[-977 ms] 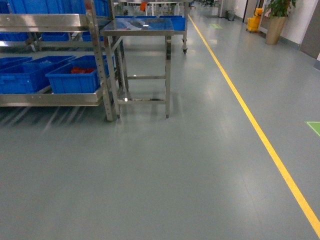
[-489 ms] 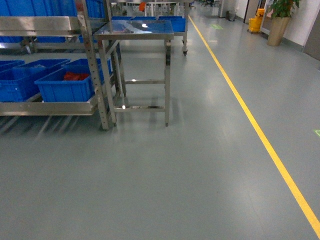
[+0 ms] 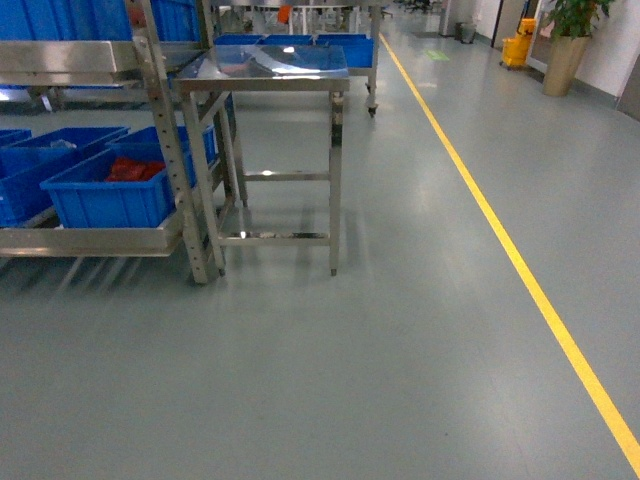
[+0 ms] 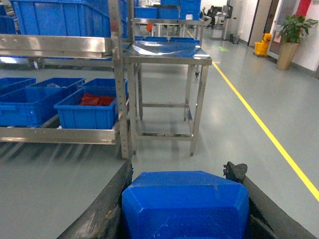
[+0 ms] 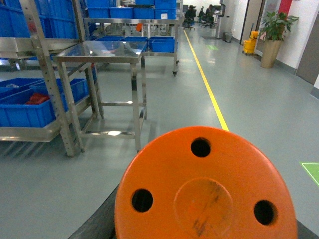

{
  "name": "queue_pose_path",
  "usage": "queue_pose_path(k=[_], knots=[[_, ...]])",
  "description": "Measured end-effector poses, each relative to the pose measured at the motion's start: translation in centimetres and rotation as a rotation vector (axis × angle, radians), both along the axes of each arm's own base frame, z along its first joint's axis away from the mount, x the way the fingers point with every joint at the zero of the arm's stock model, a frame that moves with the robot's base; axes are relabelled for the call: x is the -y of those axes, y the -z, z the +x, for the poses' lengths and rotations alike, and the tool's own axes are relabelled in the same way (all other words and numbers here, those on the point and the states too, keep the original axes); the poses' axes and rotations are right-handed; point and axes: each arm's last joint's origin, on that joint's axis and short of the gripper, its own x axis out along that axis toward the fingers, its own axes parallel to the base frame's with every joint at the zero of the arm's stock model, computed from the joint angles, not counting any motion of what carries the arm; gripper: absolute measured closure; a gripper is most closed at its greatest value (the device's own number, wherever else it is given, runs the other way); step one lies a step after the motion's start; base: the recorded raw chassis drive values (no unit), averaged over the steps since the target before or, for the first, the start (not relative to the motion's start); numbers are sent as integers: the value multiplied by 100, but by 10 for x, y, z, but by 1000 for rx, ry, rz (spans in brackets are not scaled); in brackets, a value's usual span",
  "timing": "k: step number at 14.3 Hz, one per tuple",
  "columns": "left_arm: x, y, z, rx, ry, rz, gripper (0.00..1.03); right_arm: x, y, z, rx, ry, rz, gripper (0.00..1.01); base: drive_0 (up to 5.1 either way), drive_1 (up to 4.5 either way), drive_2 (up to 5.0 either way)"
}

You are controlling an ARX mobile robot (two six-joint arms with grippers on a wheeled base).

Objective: Sort blue parts and orange caps into right shelf containers

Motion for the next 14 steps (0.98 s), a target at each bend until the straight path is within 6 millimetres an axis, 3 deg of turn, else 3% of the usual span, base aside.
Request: queue_pose_path(k=[14], knots=[[0, 0, 0, 0, 0, 0, 60, 0, 0, 0, 0, 0, 0, 56, -6, 427, -440]])
